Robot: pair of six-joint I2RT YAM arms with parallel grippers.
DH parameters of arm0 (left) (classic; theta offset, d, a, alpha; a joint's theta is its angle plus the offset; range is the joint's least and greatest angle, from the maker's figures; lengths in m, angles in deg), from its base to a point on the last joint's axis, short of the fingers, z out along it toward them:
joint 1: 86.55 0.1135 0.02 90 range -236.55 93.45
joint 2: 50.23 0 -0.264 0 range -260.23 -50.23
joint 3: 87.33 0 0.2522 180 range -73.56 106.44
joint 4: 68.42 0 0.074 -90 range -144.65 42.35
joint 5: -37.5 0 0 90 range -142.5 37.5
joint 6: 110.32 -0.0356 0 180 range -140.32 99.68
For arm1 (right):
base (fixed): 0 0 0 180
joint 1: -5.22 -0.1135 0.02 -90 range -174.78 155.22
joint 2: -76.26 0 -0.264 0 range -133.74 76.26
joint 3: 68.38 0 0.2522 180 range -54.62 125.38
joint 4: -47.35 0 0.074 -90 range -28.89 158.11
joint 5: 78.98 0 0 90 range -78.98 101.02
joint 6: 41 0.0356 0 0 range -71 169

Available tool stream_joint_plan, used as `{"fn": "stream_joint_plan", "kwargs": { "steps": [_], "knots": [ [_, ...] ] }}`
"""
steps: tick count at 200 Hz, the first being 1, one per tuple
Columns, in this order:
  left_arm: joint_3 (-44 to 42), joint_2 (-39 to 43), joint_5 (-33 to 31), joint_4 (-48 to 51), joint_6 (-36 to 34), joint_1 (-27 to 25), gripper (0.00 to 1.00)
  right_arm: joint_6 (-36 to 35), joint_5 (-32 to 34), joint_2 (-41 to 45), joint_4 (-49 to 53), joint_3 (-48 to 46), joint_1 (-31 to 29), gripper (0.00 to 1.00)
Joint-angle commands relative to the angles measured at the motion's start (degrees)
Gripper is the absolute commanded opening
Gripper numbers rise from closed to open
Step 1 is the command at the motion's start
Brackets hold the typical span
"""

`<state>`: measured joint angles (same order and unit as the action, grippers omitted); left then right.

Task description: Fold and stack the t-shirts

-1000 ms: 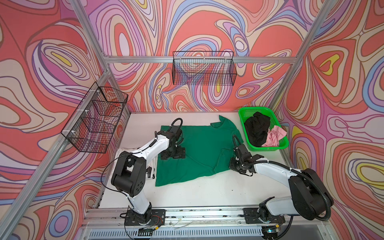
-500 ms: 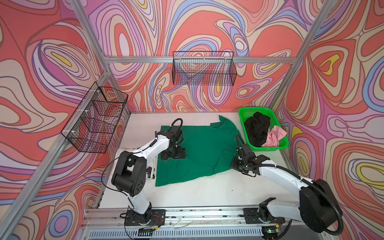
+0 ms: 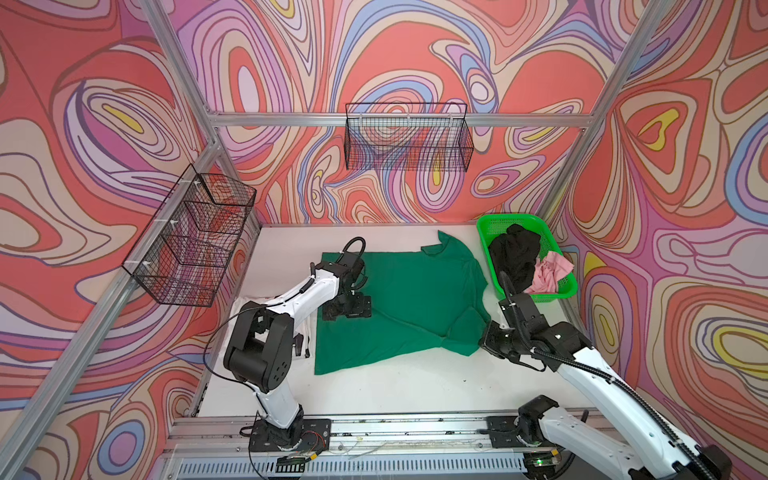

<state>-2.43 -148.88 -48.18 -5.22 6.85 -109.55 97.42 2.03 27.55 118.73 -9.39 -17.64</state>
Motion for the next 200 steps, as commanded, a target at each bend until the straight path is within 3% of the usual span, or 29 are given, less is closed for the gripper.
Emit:
{"fn": "stream_joint_plan", "kwargs": {
  "steps": [1, 44, 85, 103, 127, 141, 200],
  "knots": [
    [0.94, -0.06, 0.54, 0.87, 0.24, -0.33, 1.0, 3.59, -2.79, 4.22, 11.07, 1.09, -0.16, 0.0],
    [1.03, 0.21, -0.26, 1.15, 0.06, -0.55, 1.0, 6.41, -3.65, 7.91, 13.05, 1.5, -0.26, 0.0],
    [1.38, -0.49, -1.1, 1.53, 0.11, -0.83, 1.0, 10.97, -2.04, 7.23, 7.59, -0.68, -2.13, 0.0],
    [1.64, -0.4, -2.18, 1.89, -0.26, -0.89, 1.0, 14.63, 0.78, 4.6, 4.51, -2.37, -7.9, 0.0],
    [1.8, -0.65, -2.67, 1.73, -0.24, -0.84, 1.0, 24.08, 10.91, -0.11, 1.74, -1.23, -23.31, 0.0],
    [1.9, -1.02, -2.4, 1.96, -0.31, -0.82, 1.0, 26.38, 14.35, -3.53, 1.51, -0.21, -29.17, 0.04],
    [1.79, -0.9, -2.21, 1.99, -0.64, -0.85, 1.0, 30.29, 15.33, -0.42, 2.65, -6.58, -31.56, 0.0]
  ]
}}
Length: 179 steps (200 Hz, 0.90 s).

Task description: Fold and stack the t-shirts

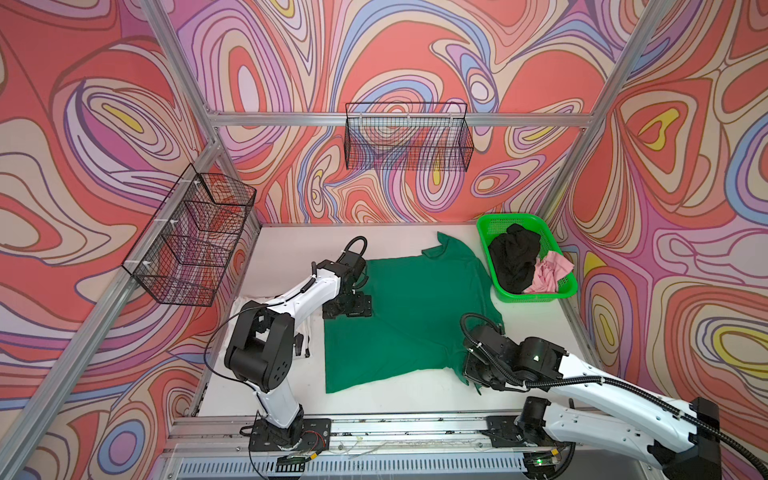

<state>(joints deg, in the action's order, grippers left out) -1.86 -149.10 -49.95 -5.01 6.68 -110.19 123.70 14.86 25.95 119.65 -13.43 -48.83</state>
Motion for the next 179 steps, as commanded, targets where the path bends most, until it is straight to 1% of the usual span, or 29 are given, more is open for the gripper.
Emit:
{"fn": "stream_joint_plan", "kwargs": {
  "steps": [1, 7, 15, 16, 19, 20, 21, 24, 25, 27, 29, 33, 41, 50, 57, 72, 77, 81, 91, 105, 112, 117, 124, 133, 146, 159, 179],
  "knots": [
    [1.24, -0.7, -0.4, 1.77, -0.55, -0.24, 1.0, 3.99, 2.58, 1.13, 1.91, -2.62, -0.37, 0.0],
    [1.31, -0.78, -0.34, 1.83, -0.55, -0.27, 1.0, 3.73, 2.76, 0.92, 2.71, -2.77, -0.43, 0.02],
    [1.34, -0.79, -0.29, 1.86, -0.55, -0.2, 1.0, 3.18, 3.34, 0.78, 3.55, -2.42, -0.45, 0.1],
    [1.34, -0.84, -0.28, 1.86, -0.55, -0.19, 1.0, 3.09, 3.45, 0.8, 3.66, -2.38, -0.45, 0.12],
    [1.34, -0.88, -0.33, 1.81, -0.55, -0.21, 1.0, 2.94, 3.81, 0.82, 4.02, -2.17, -0.37, 0.16],
    [1.34, -0.88, -0.34, 1.83, -0.59, -0.2, 1.0, 2.88, 3.99, 0.82, 4.16, -2.04, -0.37, 0.16],
    [1.38, -0.88, -0.39, 1.84, -0.57, -0.19, 1.0, 2.81, 4.16, 0.82, 4.32, -1.93, -0.37, 0.19],
    [1.36, -0.89, -0.36, 1.84, -0.63, -0.26, 1.0, 2.63, 4.52, 0.79, 4.7, -1.64, -0.42, 0.23],
    [1.39, -0.84, -0.36, 1.85, -0.63, -0.22, 1.0, 2.6, 4.69, 0.76, 4.8, -1.55, -0.44, 0.23],
    [1.35, -0.87, -0.42, 1.81, -0.64, -0.19, 1.0, 2.46, 4.95, 0.81, 4.95, -1.42, -0.4, 0.27],
    [1.34, -0.88, -0.43, 1.8, -0.64, -0.18, 1.0, 2.34, 5.26, 0.77, 5.19, -1.14, -0.43, 0.29],
    [1.34, -0.89, -0.55, 1.85, -0.64, -0.26, 1.0, 1.95, 5.78, 0.66, 5.52, -0.61, -0.44, 0.35],
    [1.42, -0.89, -0.76, 1.91, -0.62, -0.2, 1.0, 1.33, 6.52, 0.12, 6.19, 0.53, -0.38, 0.45],
    [1.47, -0.97, -0.8, 2.03, -0.57, -0.19, 1.0, 0.37, 7.61, -0.76, 6.88, 2.2, -0.41, 0.55],
    [1.58, -0.98, -1.02, 2.07, -0.4, -0.21, 1.0, -0.34, 9.41, -1.27, 7.92, 3.94, -0.43, 0.61],
    [1.86, -0.89, -1.01, 2.33, 0.24, -0.25, 1.0, -2.69, 13.19, -2.73, 9.66, 7.92, -0.44, 0.82],
    [2.15, -0.81, -0.73, 2.38, 0.48, -0.2, 1.0, -3.8, 14.89, -3.31, 9.92, 9.46, -0.43, 0.9],
    [2.36, -0.68, -0.39, 2.35, 0.59, -0.2, 1.0, -4.67, 16.43, -4.14, 10.3, 10.64, -0.42, 0.95],
    [3.1, -0.53, -0.74, 2.79, 1.2, -0.34, 1.0, -6.35, 19.73, -6.23, 10.81, 13.23, -0.36, 0.98],
    [3.91, -0.34, -0.55, 2.78, 2.01, -0.44, 1.0, -10.49, 22.96, -9.5, 8.52, 16.02, 0.15, 0.98],
    [4.24, -0.49, -0.89, 2.69, 2.77, -0.53, 1.0, -12.8, 24.04, -11.54, 6.7, 17.22, 1.38, 0.98],
    [4.3, -0.64, -0.85, 2.51, 3.49, -0.66, 1.0, -15.38, 24.0, -12.84, 5.21, 17.91, 3.42, 0.98],
    [4.53, -1.07, -0.34, 2.17, 4.37, -0.98, 1.0, -19.62, 22.45, -14.9, 1.84, 18.46, 6.55, 0.98],
    [4.59, -1.72, -0.31, 1.56, 5.77, -1.51, 1.0, -24.9, 18.57, -17.35, -3.58, 18.25, 11.28, 0.98],
    [4.29, -2.98, -0.05, 0.37, 8.0, -2.37, 1.0, -30.33, 11.73, -21.23, -11.96, 17.34, 19.04, 0.98],
    [4.28, -4.52, -1.16, -0.38, 10.01, -3.46, 1.0, -33.04, 9.91, -25.75, -17.5, 17.78, 23.2, 0.98],
    [4.84, -7.66, -1.42, -1.18, 12.76, -3.98, 1.0, -35.79, 8.26, -35.06, -22.52, 20.55, 26.79, 0.98]
  ]
}}
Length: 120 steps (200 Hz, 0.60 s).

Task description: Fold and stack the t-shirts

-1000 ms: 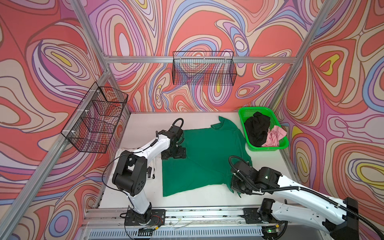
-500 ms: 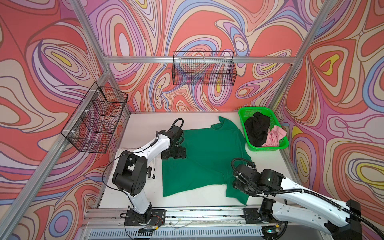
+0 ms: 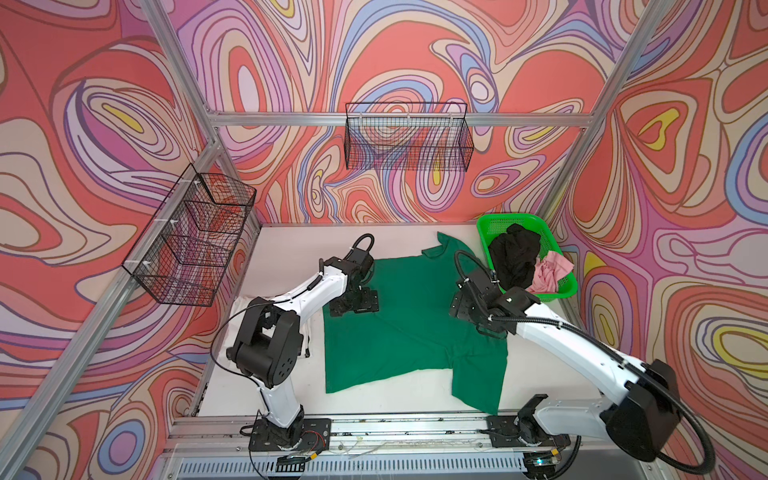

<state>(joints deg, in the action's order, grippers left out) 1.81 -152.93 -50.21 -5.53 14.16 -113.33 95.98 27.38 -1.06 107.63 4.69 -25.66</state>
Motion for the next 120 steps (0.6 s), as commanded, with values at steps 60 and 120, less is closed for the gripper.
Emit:
{"fn": "stream_joint_plan", "kwargs": {
  "steps": [60, 120],
  "knots": [
    [4.15, -11.97, -4.94, 3.44, 5.27, -1.29, 1.0, -8.8, -3.92, -23.22, -15.31, 1.45, 10.04, 0.96],
    [5.28, -14.9, -8.11, 8.28, -1.07, 1.91, 1.0, -4.94, -9.42, -24.04, -17.11, -7.83, 9.78, 0.96]
  ]
}}
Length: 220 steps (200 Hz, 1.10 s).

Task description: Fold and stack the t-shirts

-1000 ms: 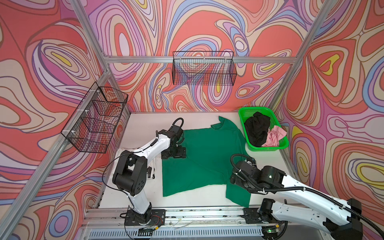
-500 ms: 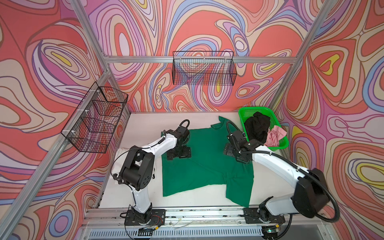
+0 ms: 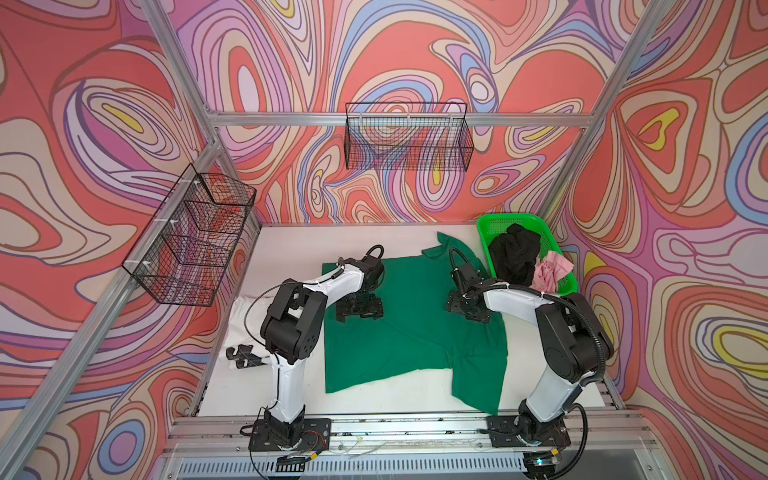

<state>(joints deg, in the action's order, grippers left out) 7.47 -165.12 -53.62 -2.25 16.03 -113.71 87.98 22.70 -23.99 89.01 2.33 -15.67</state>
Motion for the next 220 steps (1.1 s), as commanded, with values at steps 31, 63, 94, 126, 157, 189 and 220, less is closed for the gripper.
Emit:
{"fn": "stream_joint_plan", "kwargs": {
  "steps": [31, 63, 94, 126, 157, 189, 220],
  "knots": [
    [-3.04, -1.72, -5.83, 5.46, -6.13, 3.5, 1.0, 4.92, -8.16, 1.62, 1.97, -9.77, -0.87, 0.96],
    [-6.17, 0.3, -4.21, 4.99, -7.75, 3.45, 1.0, 7.22, -9.41, 6.71, 3.55, -13.59, -1.91, 0.96],
    [-8.11, 2.93, -2.48, 4.64, -9.12, 3.36, 1.0, 6.67, -8.69, 10.27, 6.1, -14.86, -2.96, 0.96],
    [-8.55, 5.06, -1.13, 4.39, -8.61, 3.09, 1.0, 3.78, -6.36, 9.08, 7.56, -13.69, -3.02, 0.98],
    [-4.55, 7.64, 2.85, 4.86, -7.04, 3.04, 1.0, 1.73, -6.04, 10.41, 10.86, -7.94, -3.02, 0.98],
    [6.3, 10.5, 1.37, 6.96, -5.86, 3.45, 1.0, -1.78, -0.14, 12.27, 16.03, 3.3, -3.01, 0.98],
    [16.49, 8.6, 1.5, 7.45, -3.59, 7.12, 1.0, -3.83, 2.31, 5.7, 16.43, 17.59, -2.33, 0.98]
  ]
}}
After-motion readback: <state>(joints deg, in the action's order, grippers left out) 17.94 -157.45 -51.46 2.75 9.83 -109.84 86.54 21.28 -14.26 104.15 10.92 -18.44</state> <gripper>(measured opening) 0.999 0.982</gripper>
